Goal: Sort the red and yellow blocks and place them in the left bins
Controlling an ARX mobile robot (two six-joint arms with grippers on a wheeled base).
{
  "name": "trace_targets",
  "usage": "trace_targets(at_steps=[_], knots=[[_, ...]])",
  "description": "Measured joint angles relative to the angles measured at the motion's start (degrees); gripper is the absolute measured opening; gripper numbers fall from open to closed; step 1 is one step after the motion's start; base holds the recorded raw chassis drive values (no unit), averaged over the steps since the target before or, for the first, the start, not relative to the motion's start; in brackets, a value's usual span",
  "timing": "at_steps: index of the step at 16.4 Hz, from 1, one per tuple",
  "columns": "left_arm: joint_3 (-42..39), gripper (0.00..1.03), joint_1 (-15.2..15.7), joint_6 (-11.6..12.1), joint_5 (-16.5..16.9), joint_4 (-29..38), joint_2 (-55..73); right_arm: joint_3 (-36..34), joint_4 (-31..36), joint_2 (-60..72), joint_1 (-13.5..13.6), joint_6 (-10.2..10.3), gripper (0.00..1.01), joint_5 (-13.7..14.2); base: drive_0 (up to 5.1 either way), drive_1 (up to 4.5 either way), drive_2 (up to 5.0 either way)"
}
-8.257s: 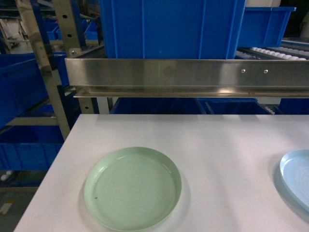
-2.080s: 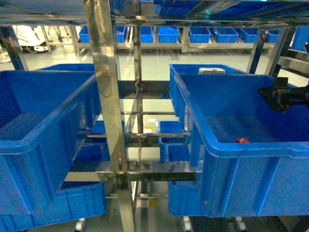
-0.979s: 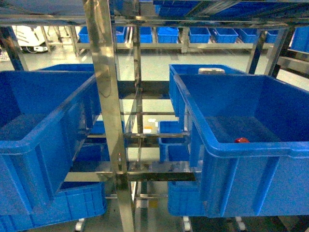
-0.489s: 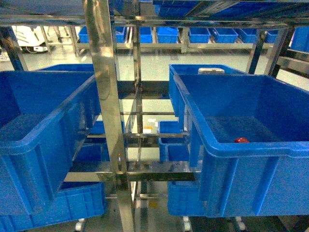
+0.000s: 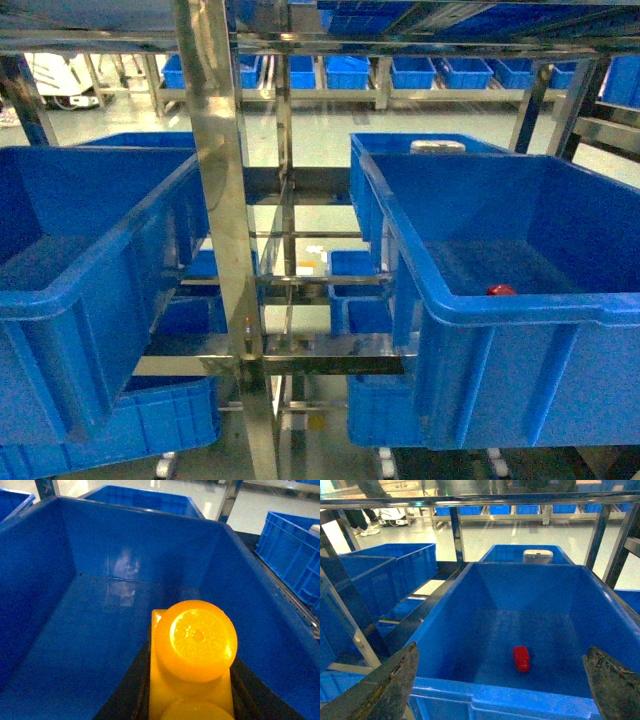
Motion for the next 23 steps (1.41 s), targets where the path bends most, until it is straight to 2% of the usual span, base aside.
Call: trace_targets(at_steps=[4,5,8,9,10,11,14,16,20,23], knots=[[4.61,0.27,1.70,0.04,2.01,-1.11,5.42,0.00,0.00,0.00,0.00,0.00,0.98,0.00,0.0,0.00,0.0],[6.58,0.34,2.93,0.04,3.21,-2.40,7.37,0.00,0.00,0.00,0.00,0.00,0.98,0.00,0.0,0.00,0.0],[9.35,0.72,5.22,2.29,3.78,-2.23,10.25,0.00,0.00,0.00,0.00,0.00,0.98,0.02,0.0,0.00,0.0],[9.38,0.79,5.11,2.78,3.89,-2.08,10.25,0.00,0.00,0.00,0.00,0.00,0.98,0.02,0.0,0.00,0.0],[9.42,0.92,4.50,2.78,4.13,-2.16,10.23,0.00,0.00,0.00,0.00,0.00,0.98,0.00,0.0,0.00,0.0],[9.42,1.00,3.76,2.78,4.31,-2.25,10.01,0.00,0.00,0.00,0.00,0.00,0.98,0.02,0.0,0.00,0.0],[6.97,0.98,-0.48,2.97,4.22,-3.76,4.83,0.00,0.00,0.00,0.00,0.00,0.98,0.00,0.0,0.00,0.0],[5.03,0.98,-1.99,2.95,4.44,-5.51,-0.24,0.00,-0.02,0.00,0.00,0.00,0.98,0.02,0.0,0.00,0.0],[-1.18,0.98,-1.84,3.13,4.66,-11.06,-9.01,0.00,0.00,0.00,0.00,0.00,0.98,0.02,0.0,0.00,0.0],[-7.43,0.98,-0.61,2.69,8.39,-14.14,-19.89,0.00,0.00,0.00,0.00,-0.02,0.98,0.02,0.0,0.00,0.0]])
